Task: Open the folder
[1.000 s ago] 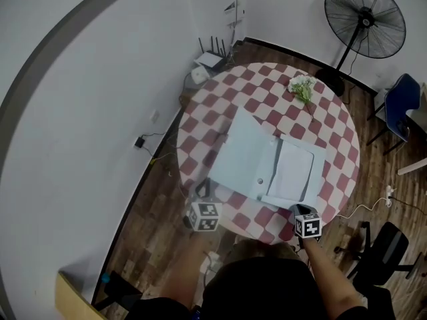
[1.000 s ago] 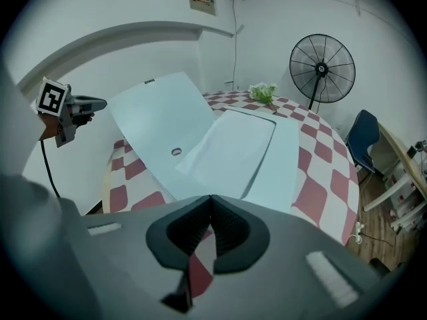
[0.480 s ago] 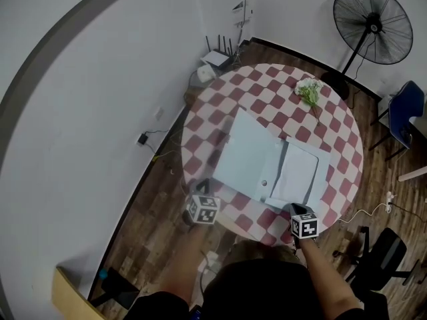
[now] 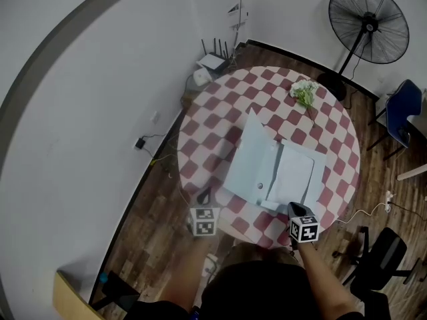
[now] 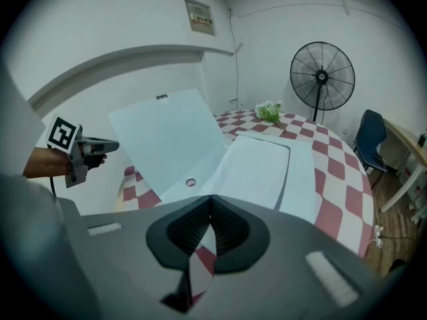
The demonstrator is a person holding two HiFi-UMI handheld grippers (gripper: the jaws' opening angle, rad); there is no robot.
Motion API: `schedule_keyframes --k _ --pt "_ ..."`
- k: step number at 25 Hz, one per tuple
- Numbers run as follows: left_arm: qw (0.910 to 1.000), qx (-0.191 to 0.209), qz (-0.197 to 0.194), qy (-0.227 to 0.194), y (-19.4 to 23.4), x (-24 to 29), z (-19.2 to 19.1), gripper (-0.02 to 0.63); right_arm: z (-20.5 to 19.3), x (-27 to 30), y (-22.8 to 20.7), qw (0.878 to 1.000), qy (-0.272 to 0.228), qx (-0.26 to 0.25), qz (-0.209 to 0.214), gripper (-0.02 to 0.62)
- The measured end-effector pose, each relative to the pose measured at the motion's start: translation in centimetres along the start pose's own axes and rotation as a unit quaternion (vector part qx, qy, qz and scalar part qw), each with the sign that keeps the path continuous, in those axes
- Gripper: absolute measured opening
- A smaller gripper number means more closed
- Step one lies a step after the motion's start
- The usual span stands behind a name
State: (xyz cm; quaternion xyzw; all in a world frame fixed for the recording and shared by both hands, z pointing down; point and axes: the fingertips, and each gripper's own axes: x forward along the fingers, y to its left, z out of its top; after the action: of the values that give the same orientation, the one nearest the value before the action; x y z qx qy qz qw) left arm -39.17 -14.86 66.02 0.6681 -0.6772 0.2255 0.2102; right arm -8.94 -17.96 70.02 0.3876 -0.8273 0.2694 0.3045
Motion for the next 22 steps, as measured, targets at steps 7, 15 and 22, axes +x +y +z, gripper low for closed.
schedule_keyframes --k 7,15,22 --pt "0.9876 -0.105 -0.024 -0.114 -3.3 -5.3 6.7 0.003 5.2 -5.1 -1.8 0.996 -0.083 -0.009 -0.018 0.002" --pt "0.9767 -0.037 -0.045 -0.207 -9.8 -9.9 14.1 0.003 11.0 -13.2 -4.5 0.982 -0.183 -0.031 -0.046 0.002" --pt "0.9656 -0.020 -0.059 -0.253 -14.4 -10.4 18.8 0.003 14.1 -18.8 -9.4 0.966 -0.243 -0.026 -0.080 0.002"
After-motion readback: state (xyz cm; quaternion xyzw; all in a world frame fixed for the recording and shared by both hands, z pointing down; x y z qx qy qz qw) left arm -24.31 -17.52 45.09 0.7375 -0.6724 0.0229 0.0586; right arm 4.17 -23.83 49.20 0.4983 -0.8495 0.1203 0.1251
